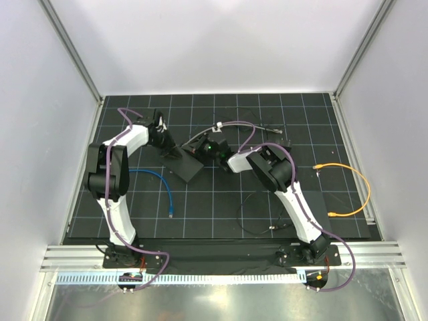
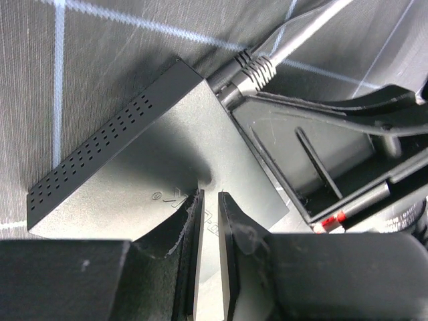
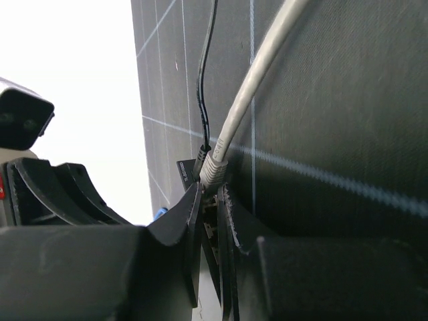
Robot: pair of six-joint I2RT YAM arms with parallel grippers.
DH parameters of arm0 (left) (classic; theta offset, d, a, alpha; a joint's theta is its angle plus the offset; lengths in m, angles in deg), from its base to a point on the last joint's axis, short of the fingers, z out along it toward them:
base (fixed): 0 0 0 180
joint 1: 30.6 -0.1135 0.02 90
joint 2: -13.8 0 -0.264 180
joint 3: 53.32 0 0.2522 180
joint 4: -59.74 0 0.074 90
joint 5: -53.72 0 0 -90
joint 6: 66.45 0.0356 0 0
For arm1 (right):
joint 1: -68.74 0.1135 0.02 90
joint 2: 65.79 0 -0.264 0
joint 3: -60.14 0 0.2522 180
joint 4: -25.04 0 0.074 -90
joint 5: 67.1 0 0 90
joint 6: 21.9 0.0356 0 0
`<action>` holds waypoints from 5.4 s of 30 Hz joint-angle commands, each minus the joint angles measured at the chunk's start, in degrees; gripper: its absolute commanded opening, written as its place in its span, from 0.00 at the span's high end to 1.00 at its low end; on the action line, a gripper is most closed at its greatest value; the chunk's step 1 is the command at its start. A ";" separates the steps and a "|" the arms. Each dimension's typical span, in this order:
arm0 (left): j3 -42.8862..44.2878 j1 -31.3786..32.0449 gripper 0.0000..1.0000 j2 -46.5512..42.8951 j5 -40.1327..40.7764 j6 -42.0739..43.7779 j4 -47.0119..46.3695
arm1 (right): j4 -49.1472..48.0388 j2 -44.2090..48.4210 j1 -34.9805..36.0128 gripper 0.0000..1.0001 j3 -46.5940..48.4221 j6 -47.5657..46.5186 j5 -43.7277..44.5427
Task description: Pull the plug from the switch port
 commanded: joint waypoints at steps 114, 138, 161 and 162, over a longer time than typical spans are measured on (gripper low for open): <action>-5.83 21.89 1.00 -38.79 19.08 4.27 15.43 | 78.55 79.08 -12.57 0.25 -19.66 -39.38 -2.10; -32.20 -6.42 1.00 -54.46 31.44 -5.68 -0.12 | 74.16 78.64 -12.57 0.25 -25.19 -36.74 -9.30; -37.84 -8.45 0.41 -55.43 31.80 -15.88 4.10 | 71.43 70.30 -12.48 0.23 -25.73 -37.18 -11.42; -37.14 -8.45 0.41 -55.25 29.70 -14.31 3.75 | 71.26 68.90 -12.57 0.21 -25.12 -36.75 -10.55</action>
